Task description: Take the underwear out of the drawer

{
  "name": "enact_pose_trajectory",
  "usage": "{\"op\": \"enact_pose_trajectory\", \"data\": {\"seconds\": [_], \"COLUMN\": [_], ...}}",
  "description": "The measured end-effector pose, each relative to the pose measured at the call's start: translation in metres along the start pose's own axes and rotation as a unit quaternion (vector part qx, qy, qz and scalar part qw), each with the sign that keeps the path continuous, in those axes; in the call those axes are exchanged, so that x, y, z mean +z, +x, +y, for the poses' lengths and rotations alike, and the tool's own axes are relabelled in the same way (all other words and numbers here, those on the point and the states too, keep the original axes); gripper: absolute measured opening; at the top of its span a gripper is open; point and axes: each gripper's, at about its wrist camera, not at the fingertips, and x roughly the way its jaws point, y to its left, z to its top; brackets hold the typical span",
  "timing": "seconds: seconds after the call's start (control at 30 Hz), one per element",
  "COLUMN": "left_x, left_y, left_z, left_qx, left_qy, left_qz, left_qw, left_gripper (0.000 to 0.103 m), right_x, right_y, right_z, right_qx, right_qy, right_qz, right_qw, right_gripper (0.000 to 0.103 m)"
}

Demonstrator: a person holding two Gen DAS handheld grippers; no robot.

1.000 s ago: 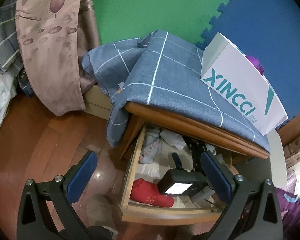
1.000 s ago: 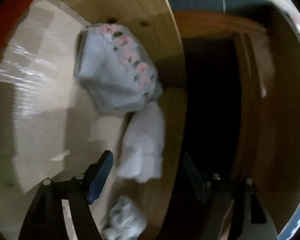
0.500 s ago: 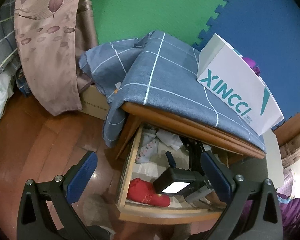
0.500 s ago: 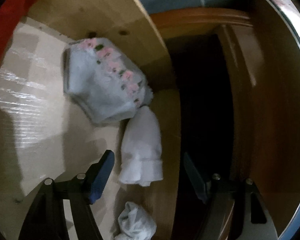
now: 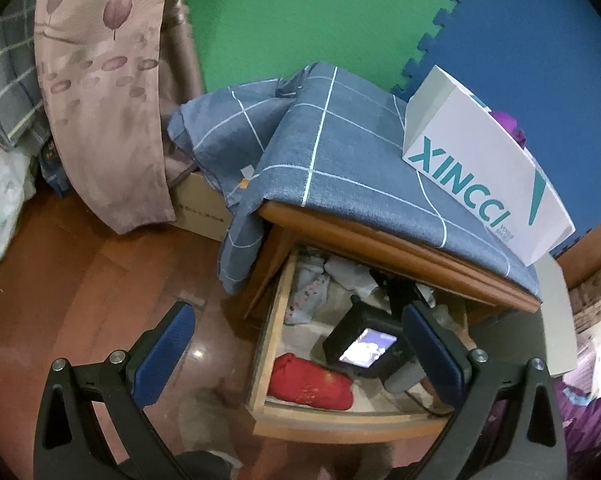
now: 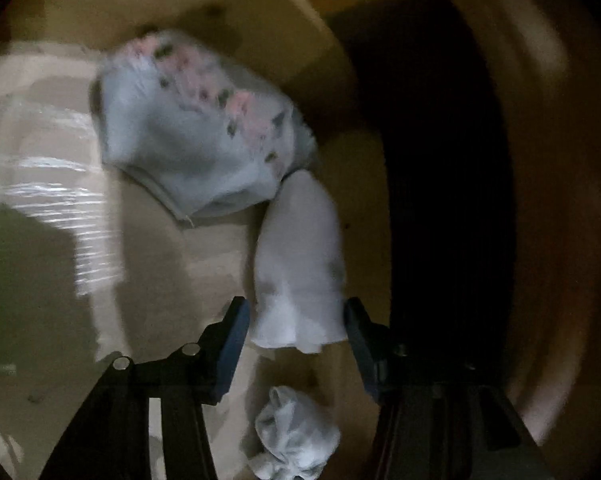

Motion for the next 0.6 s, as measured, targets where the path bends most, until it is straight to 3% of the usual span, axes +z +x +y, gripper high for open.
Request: {"op": "enact_pose_trajectory", "data": {"seconds": [0.13,0.17,0.27,0.5,0.6], "left_x": [0.0,0.0,0.001,-0.002,-0.005], "left_y": [0.001,0.002,0.004,0.002,0.002], "left_z": [0.0,0.001,0.0,-0.006,-0.013], "left_qx": [0.004,0.004,-0.001,0.015,0.02], "left_qy": [0.006,0.004,0.006,0.03,0.051], "left_qz": [0.002,0.002,0.006,-0.001,-0.004], "left_qw": [1.0,1.0,1.0,0.9994,0.9985], "left_gripper": [0.103,0.103,0.103,0.103,0.103], "right_x": [0.01,0.011,0.007,0.0,-0.008], "right_y": [0.001,0.0,-0.006,-0.043,-0.078], "right_z": [-0.01,-0.009,-0.008,-0.024,-0.037], "right_qx": [0.012,0.018,0.024,0.094,0.109], "right_qy": [0.017,0.011,-0.004,-0.053,-0.076], "right_qz": [0.007,0.009,0.005,0.007,-0.002], "right_qw": [1.0,1.0,1.0,0.994,0.991], "right_gripper": [0.049,0.033,0.025,0.021,0.021]}}
